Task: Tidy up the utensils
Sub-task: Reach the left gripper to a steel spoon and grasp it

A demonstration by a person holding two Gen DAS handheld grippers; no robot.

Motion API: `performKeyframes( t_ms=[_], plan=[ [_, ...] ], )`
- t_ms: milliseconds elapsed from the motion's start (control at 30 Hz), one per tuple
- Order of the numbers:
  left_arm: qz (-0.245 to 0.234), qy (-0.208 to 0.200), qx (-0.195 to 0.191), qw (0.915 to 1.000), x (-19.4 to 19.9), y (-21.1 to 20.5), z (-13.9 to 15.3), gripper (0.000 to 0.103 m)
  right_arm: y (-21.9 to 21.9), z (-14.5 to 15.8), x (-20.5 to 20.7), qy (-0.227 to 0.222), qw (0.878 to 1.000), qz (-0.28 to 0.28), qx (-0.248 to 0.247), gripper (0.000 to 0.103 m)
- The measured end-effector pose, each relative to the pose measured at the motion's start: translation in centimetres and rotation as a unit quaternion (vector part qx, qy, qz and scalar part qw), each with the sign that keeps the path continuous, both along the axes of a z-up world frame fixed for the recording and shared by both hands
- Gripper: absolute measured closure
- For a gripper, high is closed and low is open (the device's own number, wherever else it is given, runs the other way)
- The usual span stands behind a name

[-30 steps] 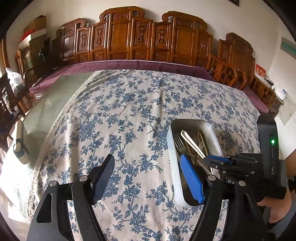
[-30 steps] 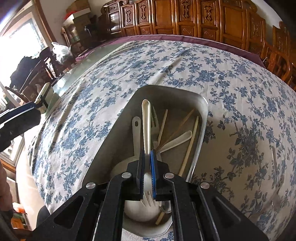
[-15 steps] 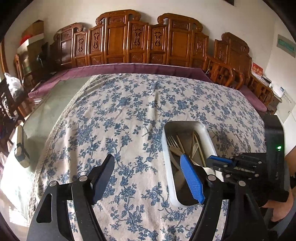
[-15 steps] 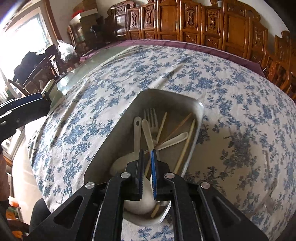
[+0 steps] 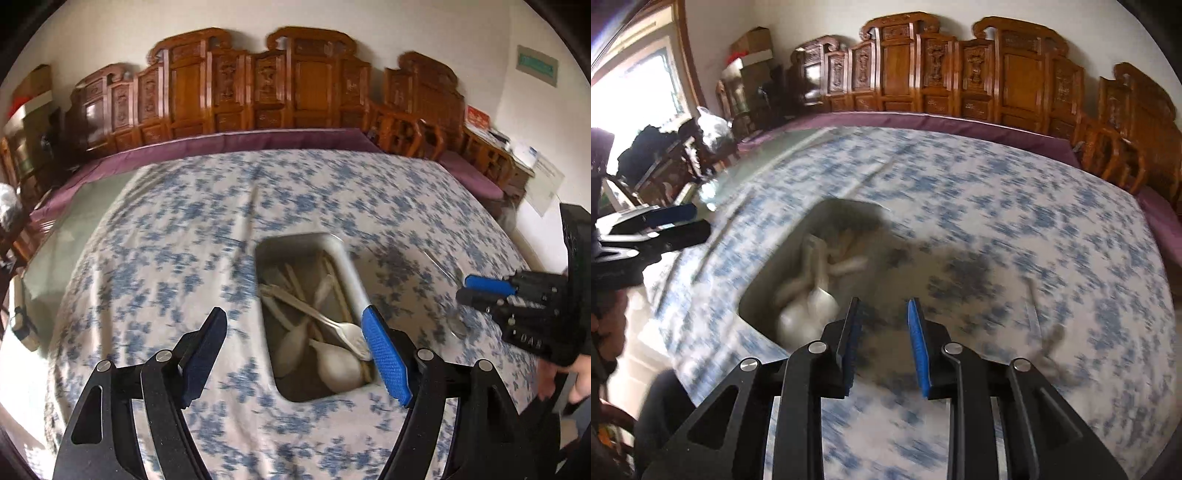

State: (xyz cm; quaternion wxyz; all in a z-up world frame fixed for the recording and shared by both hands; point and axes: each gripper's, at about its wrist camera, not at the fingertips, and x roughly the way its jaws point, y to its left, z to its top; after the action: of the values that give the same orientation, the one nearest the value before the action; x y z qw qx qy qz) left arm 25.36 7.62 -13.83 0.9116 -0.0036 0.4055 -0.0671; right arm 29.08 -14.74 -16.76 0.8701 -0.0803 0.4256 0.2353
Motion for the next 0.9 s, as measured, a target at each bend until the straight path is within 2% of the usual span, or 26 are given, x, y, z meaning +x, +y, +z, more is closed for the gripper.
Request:
performKeyframes(
  t_ms=[100,233,400,433,533,633,700,867,900],
  plan=[
    [-0.023,0.010,-0.003,0.9997,0.3,-2.6,-0.9,0.031,-3.1,-0.9,-0.1,0.005,1.000,-0.021,-0.016,0.075],
    [-0.052,0.022,-0.008,0.9984,0.8,-6.2,-2.1,0.031,-7.8,-1.8,-0.3,0.015,0.998,-0.056,-0.014,0.075],
    [-0.088,0.044,-0.007,0.9951,1.7,-10.6,-3.9,0.031,-10.7,-3.0,-0.7,0.017,0.997,-0.076,-0.018,0.075],
    [-0.096,0.049,-0.006,0.9941,2.0,-11.6,-4.3,0.031,-11.4,-3.4,-0.9,0.017,0.996,-0.079,-0.022,0.072],
    [-0.116,0.068,-0.002,0.9909,2.9,-14.5,-5.7,0.038,-12.8,-4.6,-1.1,0.020,0.996,-0.082,-0.031,0.066],
    [-0.133,0.084,-0.001,0.9876,3.7,-16.7,-6.9,0.040,-14.4,-6.1,-1.1,0.029,0.995,-0.087,-0.039,0.066],
    [-0.145,0.097,0.008,0.9846,4.4,-18.6,-8.0,0.047,-15.2,-6.6,-1.2,0.033,0.995,-0.087,-0.040,0.066],
    [-0.166,0.122,0.016,0.9785,5.7,-21.6,-9.7,0.054,-17.0,-8.3,-0.9,0.050,0.994,-0.091,-0.039,0.066],
    [-0.169,0.129,0.016,0.9770,6.1,-22.2,-10.0,0.059,-17.2,-8.4,-1.0,0.052,0.994,-0.090,-0.040,0.066]
  ],
)
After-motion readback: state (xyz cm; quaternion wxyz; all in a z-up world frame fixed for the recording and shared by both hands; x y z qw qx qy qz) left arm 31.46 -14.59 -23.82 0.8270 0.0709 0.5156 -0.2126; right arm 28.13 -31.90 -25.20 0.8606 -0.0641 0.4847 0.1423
